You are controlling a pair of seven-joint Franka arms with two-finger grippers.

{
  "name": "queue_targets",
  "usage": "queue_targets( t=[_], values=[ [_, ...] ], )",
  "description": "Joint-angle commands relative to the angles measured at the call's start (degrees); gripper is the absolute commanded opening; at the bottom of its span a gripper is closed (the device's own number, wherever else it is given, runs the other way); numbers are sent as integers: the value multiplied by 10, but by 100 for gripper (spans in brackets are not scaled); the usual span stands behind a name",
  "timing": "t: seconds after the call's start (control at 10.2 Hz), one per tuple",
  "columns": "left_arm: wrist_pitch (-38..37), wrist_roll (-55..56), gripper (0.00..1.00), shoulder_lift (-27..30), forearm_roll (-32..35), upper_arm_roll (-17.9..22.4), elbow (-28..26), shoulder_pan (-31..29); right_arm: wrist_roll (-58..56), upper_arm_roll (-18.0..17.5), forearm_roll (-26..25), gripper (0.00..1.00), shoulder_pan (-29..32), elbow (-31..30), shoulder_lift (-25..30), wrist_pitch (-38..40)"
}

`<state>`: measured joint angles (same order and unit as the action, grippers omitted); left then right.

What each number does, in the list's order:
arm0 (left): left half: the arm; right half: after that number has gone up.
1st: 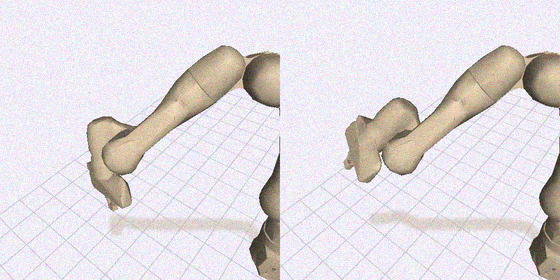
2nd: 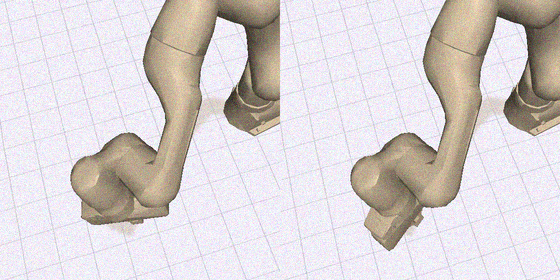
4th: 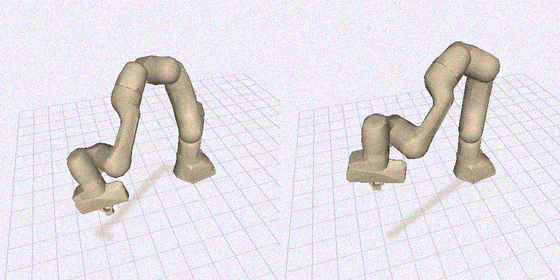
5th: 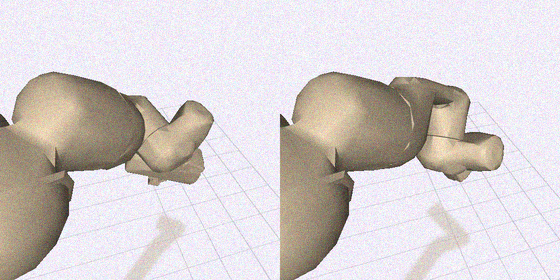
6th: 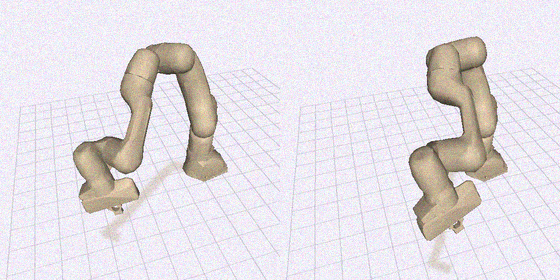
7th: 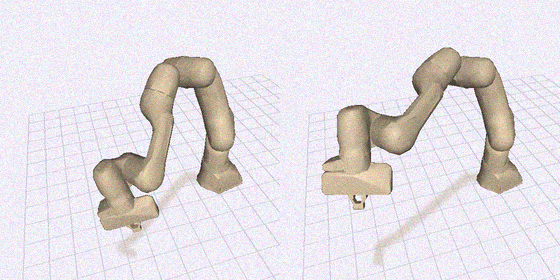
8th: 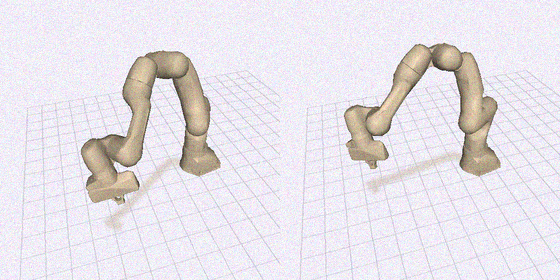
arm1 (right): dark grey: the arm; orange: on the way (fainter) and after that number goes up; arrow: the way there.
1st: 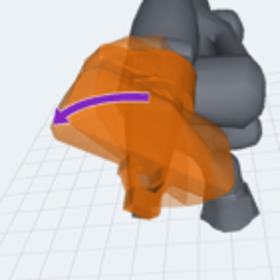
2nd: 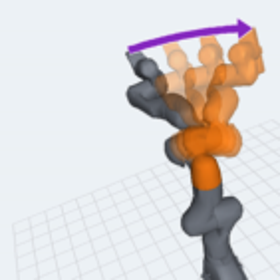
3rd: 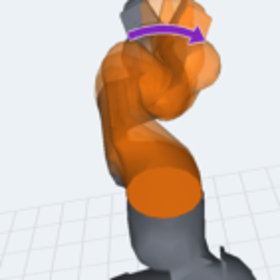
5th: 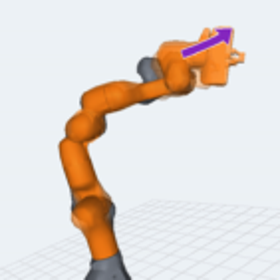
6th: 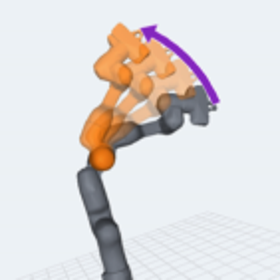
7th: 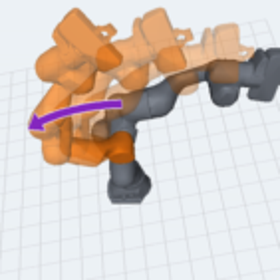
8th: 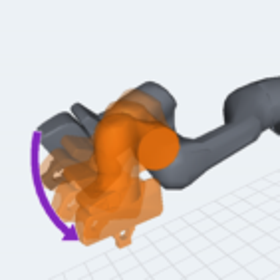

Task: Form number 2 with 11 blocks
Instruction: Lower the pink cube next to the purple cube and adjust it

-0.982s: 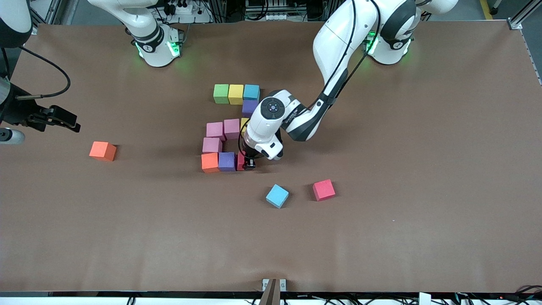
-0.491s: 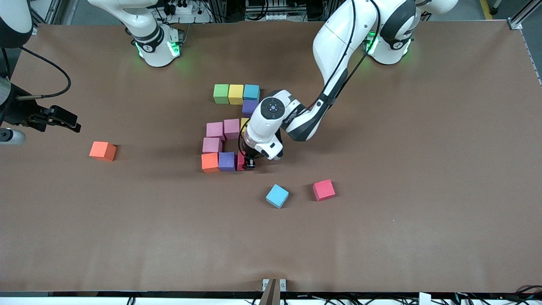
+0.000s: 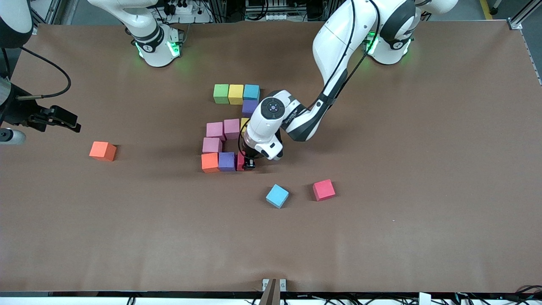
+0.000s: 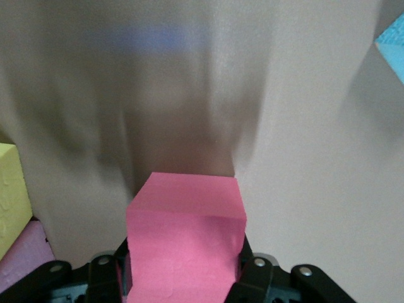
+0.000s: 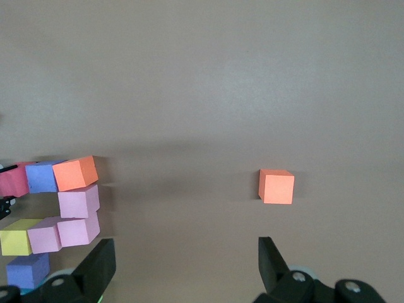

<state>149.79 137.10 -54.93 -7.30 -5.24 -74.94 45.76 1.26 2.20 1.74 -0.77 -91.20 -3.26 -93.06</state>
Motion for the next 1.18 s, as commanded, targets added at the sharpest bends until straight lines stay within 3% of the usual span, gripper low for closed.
queue_targets(
  t=[0.0, 0.69, 0.79, 0.88, 1.08],
  values=[
    [11, -8, 68, -20, -12, 8, 16, 8, 8, 0, -8, 100, -3, 16, -7, 10],
    [12, -9, 70, -20, -11, 8, 16, 8, 8, 0, -8, 100, -4, 16, -7, 9],
    [12, -19, 82, -20, -10, 8, 16, 8, 8, 0, -8, 100, -3, 16, -7, 9],
    [19, -24, 87, -20, -10, 8, 16, 8, 8, 0, -9, 100, -3, 16, -7, 9],
    [23, -26, 87, -20, -11, 7, 16, 8, 8, 0, -9, 100, -4, 16, -7, 9]
  ],
)
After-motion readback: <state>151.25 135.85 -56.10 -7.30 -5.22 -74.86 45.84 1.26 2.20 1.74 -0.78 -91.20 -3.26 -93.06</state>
